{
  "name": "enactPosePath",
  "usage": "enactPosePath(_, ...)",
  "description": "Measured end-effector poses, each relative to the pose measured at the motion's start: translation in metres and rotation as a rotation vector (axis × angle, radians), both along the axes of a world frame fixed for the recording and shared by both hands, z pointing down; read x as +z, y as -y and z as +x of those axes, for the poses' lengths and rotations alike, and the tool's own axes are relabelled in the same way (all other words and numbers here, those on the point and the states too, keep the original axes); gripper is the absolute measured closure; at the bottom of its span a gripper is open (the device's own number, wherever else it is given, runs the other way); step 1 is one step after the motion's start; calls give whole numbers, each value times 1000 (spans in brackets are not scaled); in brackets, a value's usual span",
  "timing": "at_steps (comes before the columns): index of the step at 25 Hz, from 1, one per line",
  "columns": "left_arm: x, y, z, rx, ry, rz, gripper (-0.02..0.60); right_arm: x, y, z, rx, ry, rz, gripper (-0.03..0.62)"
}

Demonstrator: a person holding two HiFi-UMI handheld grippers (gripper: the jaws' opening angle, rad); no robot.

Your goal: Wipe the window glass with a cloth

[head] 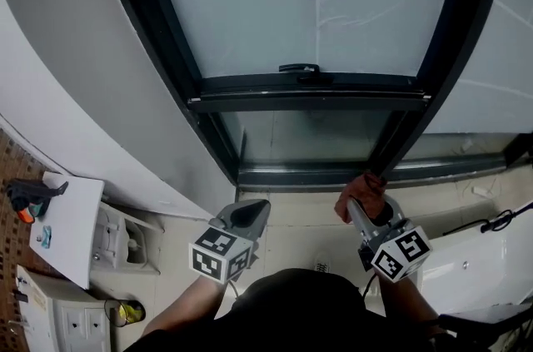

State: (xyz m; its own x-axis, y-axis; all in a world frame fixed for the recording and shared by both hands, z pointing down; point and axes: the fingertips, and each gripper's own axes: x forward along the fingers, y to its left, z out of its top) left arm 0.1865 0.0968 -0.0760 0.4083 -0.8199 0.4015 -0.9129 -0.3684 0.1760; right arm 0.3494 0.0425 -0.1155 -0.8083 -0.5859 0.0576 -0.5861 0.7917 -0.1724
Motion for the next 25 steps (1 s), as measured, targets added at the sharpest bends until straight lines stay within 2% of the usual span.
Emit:
enactPosePath(3,2,-28,-10,43,-7,15,565,1,-40,-7,57,1,16,487)
enactPosePath(7,13,-61,-17,92,-28,20,565,22,-95,-18,98,-42,-39,487)
enactPosePath(11,24,-85,1,153,-50,12,565,32,-144,-9,144,-77,-75,488)
enactPosePath(14,21,-100,13,176,-54,36,565,36,-162,-1,154,-113,-83,488)
enactPosePath(18,18,-111,22,149,-59,50,565,34,-166,10,153,-129,-73,488)
enactPosePath(22,18,-115,34,96,-83,30,565,30,-171,13,90,-145,-62,489)
enactPosePath(25,17,-108,42,76,-61,47,565,27,-165,15,51,-144,-46,490)
